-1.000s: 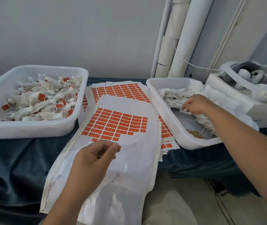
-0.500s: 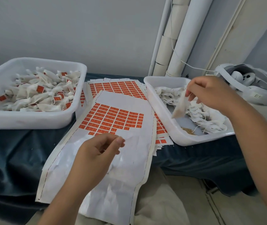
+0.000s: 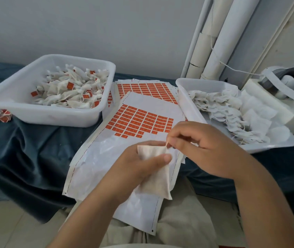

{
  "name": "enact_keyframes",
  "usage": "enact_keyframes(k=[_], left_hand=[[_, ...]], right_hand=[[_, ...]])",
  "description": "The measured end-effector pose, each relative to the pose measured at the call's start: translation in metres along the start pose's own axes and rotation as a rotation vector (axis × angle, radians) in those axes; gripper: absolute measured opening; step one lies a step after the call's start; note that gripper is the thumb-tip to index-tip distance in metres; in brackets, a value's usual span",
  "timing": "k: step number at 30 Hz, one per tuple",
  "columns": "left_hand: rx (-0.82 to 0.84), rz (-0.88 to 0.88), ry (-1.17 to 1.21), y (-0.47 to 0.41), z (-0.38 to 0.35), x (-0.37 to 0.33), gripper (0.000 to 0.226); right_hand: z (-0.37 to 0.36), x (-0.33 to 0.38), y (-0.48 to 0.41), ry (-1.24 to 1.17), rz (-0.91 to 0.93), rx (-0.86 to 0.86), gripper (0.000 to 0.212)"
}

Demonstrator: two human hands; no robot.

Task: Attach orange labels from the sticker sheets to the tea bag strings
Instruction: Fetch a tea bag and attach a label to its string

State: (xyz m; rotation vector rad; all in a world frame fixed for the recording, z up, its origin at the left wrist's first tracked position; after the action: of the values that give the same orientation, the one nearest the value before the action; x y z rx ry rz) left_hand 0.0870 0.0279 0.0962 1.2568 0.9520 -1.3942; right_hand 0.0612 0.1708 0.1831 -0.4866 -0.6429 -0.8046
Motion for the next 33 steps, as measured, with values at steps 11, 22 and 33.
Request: enact_keyframes(k=[11,22,33], left_hand=[[-0.061,-0.223,-0.286,0.004,-0.010,-0.017,0.029],[-0.005,-0.195,-0.273,0.005,0.003,-0.016,0.035],[0.095,-0.168,-0.437,0.001,0.004,-0.011,0.047]], right_hand=[[-0.030,-0.050,0.023,-0.740,-0.316,-0.290,0.028],[-0.022,-0.059,0.025,-1.358,-0.134,-0.376,0.024],[0.019,-0.023,0.050,-0.264,0.067,-0.538,0.018]])
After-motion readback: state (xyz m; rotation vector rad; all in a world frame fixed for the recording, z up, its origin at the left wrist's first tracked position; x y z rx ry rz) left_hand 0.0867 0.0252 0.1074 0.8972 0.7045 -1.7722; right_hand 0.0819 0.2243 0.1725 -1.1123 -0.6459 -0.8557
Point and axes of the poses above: each hand's wrist, its own y-axis away from the middle knuckle, its own z-axis out of the back of the hand, x = y × z, the point moved 7 cm from there along -y, towards the middle knuckle, and after that the axes turned 10 degrees about -y, right-handed, at the moved point
